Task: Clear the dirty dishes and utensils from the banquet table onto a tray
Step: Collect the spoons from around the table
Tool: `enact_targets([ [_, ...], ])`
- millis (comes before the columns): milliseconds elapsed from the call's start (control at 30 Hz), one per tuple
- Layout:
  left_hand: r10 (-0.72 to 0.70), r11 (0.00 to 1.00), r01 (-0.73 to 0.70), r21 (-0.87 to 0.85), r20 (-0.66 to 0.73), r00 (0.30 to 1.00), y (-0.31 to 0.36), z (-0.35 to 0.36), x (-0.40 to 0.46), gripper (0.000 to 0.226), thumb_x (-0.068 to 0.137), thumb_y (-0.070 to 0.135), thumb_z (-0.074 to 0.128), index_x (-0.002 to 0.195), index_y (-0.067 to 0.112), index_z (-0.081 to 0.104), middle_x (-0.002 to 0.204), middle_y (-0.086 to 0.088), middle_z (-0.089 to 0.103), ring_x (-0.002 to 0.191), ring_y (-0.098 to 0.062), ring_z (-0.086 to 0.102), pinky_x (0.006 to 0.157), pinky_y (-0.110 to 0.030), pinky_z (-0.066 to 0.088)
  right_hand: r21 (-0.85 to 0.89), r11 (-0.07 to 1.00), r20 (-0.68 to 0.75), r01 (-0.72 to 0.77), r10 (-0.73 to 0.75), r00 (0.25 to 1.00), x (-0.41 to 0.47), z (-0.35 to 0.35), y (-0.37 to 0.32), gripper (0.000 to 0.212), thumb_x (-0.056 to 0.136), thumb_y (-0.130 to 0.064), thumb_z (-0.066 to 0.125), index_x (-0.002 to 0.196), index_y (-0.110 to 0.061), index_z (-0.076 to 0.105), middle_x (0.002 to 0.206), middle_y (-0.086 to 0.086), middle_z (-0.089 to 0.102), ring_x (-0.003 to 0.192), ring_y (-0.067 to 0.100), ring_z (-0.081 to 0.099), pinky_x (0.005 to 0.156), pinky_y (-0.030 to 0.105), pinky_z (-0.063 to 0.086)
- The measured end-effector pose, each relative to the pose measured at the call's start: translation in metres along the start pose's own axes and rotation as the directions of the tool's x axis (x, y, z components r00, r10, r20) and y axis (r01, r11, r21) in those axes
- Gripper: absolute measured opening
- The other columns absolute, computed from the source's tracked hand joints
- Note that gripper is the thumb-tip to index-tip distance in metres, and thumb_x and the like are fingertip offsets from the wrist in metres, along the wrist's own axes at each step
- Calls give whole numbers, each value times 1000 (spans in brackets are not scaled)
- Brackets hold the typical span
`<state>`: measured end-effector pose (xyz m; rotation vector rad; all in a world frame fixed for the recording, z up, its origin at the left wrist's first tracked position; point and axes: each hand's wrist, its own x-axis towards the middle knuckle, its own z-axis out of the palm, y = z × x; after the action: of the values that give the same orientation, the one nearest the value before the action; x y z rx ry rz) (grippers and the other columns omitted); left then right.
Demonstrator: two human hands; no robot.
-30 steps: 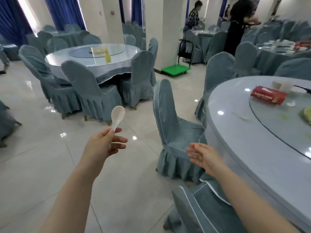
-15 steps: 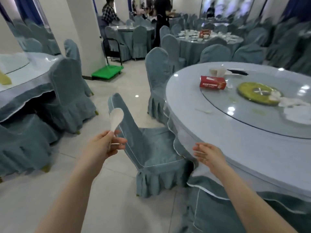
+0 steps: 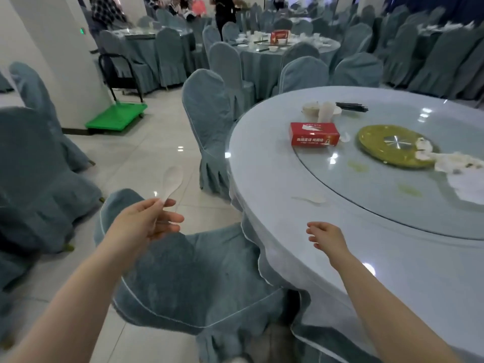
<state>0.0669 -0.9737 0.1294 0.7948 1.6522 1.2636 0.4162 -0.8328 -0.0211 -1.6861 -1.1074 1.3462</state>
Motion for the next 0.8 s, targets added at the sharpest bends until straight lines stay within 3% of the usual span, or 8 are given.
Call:
enact_targets([
  [133,-42,999,42,2,42,998,6,8,77,25,101,26,44,104,11,64,80,-8,75,64,-17,70,74,-36,48,31,990,82,-141,138,987,78,21,-31,21,91,-19,61,110,-11,65,91,4,67,76,20,61,69,30,48],
  [233,-79,997,78,12,39,996,7,7,118,26,102,26,43,104,13,65,84,-8,76,66,-16,71,73,-35,47,-202,979,-2,-15,15,1000,134,37,-53,30,91,-15,60,119,-6,65,101,9,68,89,24,62,73,29,47],
  [333,-117,993,117,10,40,992,5,4,147,26,102,26,42,104,14,65,84,-8,76,66,-15,71,69,-32,47,-704,711,-32,12,-48,998,174,47,-54,42,93,-25,51,135,-18,53,138,6,54,127,29,46,102,34,37],
  [400,-140,990,140,3,39,989,3,2,161,26,102,26,42,104,14,65,84,-8,76,64,-14,70,67,-31,46,-883,469,-36,-37,11,999,186,52,-43,44,95,-32,44,138,-25,45,142,3,46,133,29,37,106,43,32],
  [467,-161,987,161,1,34,986,0,-1,169,26,102,25,41,104,14,65,85,-7,76,65,-15,71,66,-31,45,-938,345,0,23,-67,998,184,59,-25,36,94,-26,47,129,-20,52,132,6,51,125,30,43,102,42,35],
  [567,-171,985,172,-14,32,985,-4,-7,175,26,103,24,41,103,15,65,85,-7,76,66,-14,71,66,-31,45,-904,390,83,176,-244,966,172,69,-4,22,85,-6,57,105,-9,65,109,8,61,104,32,54,82,35,46],
  [667,-158,987,159,-35,30,987,-7,-17,176,25,102,23,41,103,15,65,81,-6,75,63,-14,70,65,-31,46,-784,598,35,166,-223,974,158,79,-7,18,89,-6,51,93,-10,69,100,8,66,95,29,61,77,36,50],
  [800,-137,985,140,-105,36,990,-10,-34,174,25,103,20,40,101,9,62,47,6,49,42,-9,50,46,-20,43,-748,592,137,299,-302,943,124,106,-27,30,100,-24,46,121,-16,65,124,4,64,114,24,58,96,33,42],
])
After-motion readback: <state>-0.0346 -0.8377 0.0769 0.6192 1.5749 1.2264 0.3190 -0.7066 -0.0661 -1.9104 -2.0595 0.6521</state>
